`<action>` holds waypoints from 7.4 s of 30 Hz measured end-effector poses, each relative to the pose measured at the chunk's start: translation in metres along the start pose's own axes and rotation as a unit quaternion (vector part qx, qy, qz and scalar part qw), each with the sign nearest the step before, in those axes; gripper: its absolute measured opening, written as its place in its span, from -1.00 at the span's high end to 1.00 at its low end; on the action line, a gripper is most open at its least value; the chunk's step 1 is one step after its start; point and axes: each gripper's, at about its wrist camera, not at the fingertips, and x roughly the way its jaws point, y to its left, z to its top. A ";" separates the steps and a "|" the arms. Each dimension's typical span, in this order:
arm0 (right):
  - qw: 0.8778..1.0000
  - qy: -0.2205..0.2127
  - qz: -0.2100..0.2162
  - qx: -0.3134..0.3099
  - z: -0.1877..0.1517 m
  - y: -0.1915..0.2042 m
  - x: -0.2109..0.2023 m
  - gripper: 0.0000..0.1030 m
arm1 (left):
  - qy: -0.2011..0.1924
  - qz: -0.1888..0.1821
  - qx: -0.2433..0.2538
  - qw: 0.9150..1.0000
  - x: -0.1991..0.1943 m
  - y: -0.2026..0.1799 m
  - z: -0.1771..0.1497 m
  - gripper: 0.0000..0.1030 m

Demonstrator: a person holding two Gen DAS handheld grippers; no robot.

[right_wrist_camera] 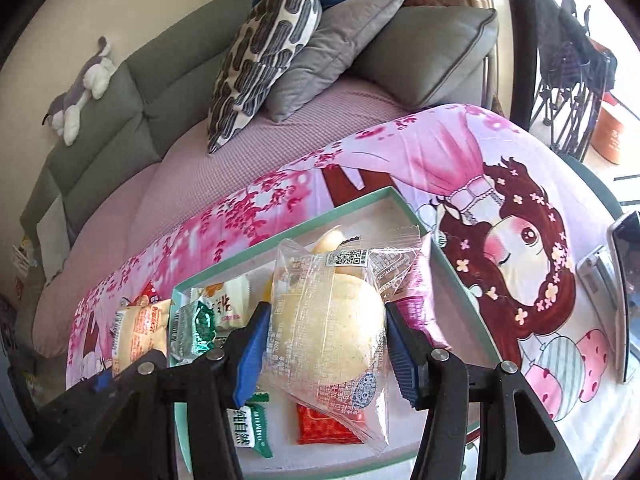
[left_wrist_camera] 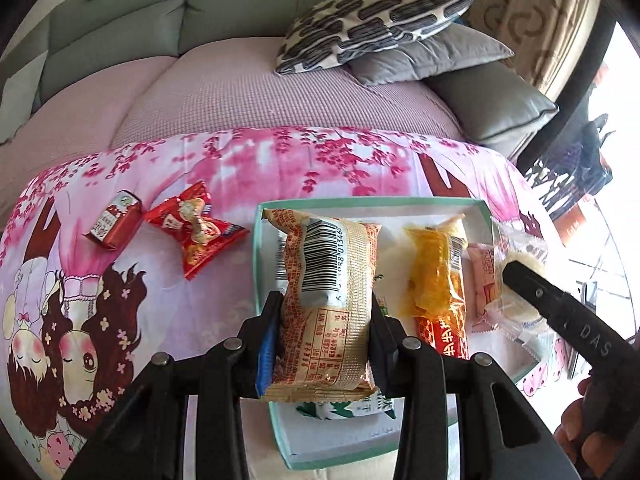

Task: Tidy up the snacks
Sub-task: 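Carry the cream bread with the left tool and the bun with the right tool into the tray, then open the left tool releasing the cream bread while the right tool releases the bun, then move both open tools back to the pile, left toward milk biscuit box, right toward red packet, then grasp the red-and-white milk biscuit box with the left tool while the right tool grasps the red nice packet, then carry the milk biscuit box with the left tool and red nice packet with the right tool into the tray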

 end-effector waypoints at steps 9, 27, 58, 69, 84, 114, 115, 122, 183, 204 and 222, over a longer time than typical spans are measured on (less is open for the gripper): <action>1.000 0.024 0.003 0.005 -0.003 -0.009 0.017 -0.13 | 0.016 -0.002 0.026 1.000 0.021 -0.028 -0.003 0.22; 0.999 0.027 -0.019 -0.021 -0.005 -0.003 0.017 -0.18 | 0.027 -0.006 0.031 0.999 0.029 -0.036 -0.007 0.01; 0.997 0.034 -0.045 -0.061 -0.013 0.010 0.025 -1.00 | 0.024 0.071 -0.126 0.989 0.024 0.053 -0.002 -0.54; 0.996 0.018 -0.021 -0.079 -0.016 0.026 0.021 -1.00 | -0.005 0.095 -0.159 0.983 0.014 0.075 -0.002 -0.83; 0.989 0.022 0.010 -0.147 -0.034 0.078 0.022 -1.00 | -0.020 0.149 -0.192 0.970 -0.006 0.139 -0.004 -0.83; 0.951 0.066 0.062 -0.297 -0.038 0.239 0.109 -0.84 | 0.053 0.137 -0.161 0.976 0.050 0.229 0.035 -0.83; 0.948 0.069 0.064 -0.303 -0.038 0.244 0.114 -0.84 | 0.056 0.137 -0.156 0.977 0.053 0.231 0.038 -0.83; 0.936 0.086 0.057 -0.335 -0.045 0.267 0.143 -0.63 | 0.070 0.121 -0.103 0.985 0.080 0.227 0.053 -0.80; 0.973 0.023 0.122 -0.194 -0.054 0.139 -0.006 0.16 | -0.053 0.087 -0.152 0.983 -0.030 0.115 -0.008 0.20; 0.992 0.008 0.024 -0.126 -0.026 0.057 0.003 0.15 | 0.016 0.045 -0.015 0.999 0.018 0.013 -0.019 0.20; 0.989 0.040 0.000 -0.140 -0.035 0.061 0.018 0.15 | 0.031 0.045 -0.011 0.998 0.025 0.011 -0.023 0.20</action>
